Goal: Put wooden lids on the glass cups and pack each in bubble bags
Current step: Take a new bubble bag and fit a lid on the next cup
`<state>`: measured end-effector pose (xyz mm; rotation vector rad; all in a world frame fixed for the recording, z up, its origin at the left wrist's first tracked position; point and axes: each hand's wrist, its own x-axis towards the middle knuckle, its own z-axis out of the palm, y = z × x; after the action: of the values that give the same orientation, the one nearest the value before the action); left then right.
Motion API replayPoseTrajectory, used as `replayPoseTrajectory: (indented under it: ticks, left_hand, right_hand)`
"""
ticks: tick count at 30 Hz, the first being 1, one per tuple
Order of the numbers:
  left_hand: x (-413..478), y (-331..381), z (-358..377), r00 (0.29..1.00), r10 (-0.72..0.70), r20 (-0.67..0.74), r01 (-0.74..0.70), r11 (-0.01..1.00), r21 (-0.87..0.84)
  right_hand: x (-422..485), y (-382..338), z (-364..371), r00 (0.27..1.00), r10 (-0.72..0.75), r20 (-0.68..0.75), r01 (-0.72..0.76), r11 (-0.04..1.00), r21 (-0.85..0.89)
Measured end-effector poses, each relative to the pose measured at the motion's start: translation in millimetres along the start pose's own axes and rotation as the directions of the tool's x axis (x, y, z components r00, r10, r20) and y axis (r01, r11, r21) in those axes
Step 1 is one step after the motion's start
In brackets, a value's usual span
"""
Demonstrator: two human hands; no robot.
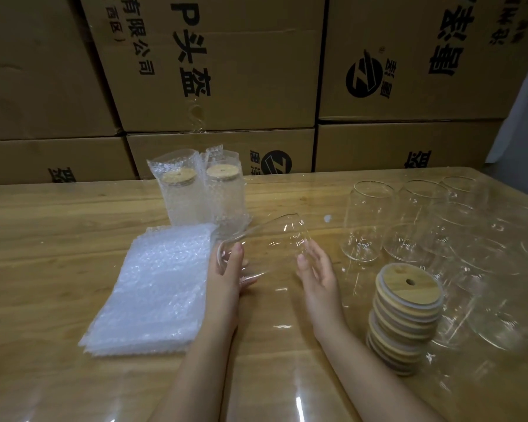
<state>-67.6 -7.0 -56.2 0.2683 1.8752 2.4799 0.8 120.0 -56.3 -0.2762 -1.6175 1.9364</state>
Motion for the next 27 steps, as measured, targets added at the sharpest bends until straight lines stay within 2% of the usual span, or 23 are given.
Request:
replayPoseTrajectory:
  ticks: [3, 10, 14, 21, 27]
  left_hand:
    - [4.1, -0.2, -5.9, 1.0, 0.008, -0.001, -0.008, 0.998, 0.058]
    - [5.2, -4.1, -2.6, 1.0, -0.024, -0.016, 0.025, 0.999, 0.039]
    - [5.3, -4.8, -2.1, 0.999, 0.006, -0.047, -0.004, 1.0, 0.028]
    - [5.2, -3.7, -1.7, 0.999, -0.01, -0.044, 0.012, 0.999, 0.037]
    - [3.2, 1.7, -0.3, 0.999, -0.039, -0.022, 0.039, 0.999, 0.033]
  right_hand:
    - [1.4, 4.9, 0.3, 0.999, 0.036, 0.007, -0.036, 0.999, -0.032]
    - [4.9, 11.0, -1.9, 0.998, 0.056, -0.023, -0.058, 0.994, -0.095]
    - [1.1, 9.0, -0.4, 1.0, 0.018, -0.012, -0.019, 0.991, -0.131]
    - [-4.0, 1.1, -1.2, 0.988, -0.131, 0.079, 0.146, 0.962, -0.231]
    - [-1.7, -1.9, -1.1, 0.994, -0.072, 0.078, 0.086, 0.974, -0.208]
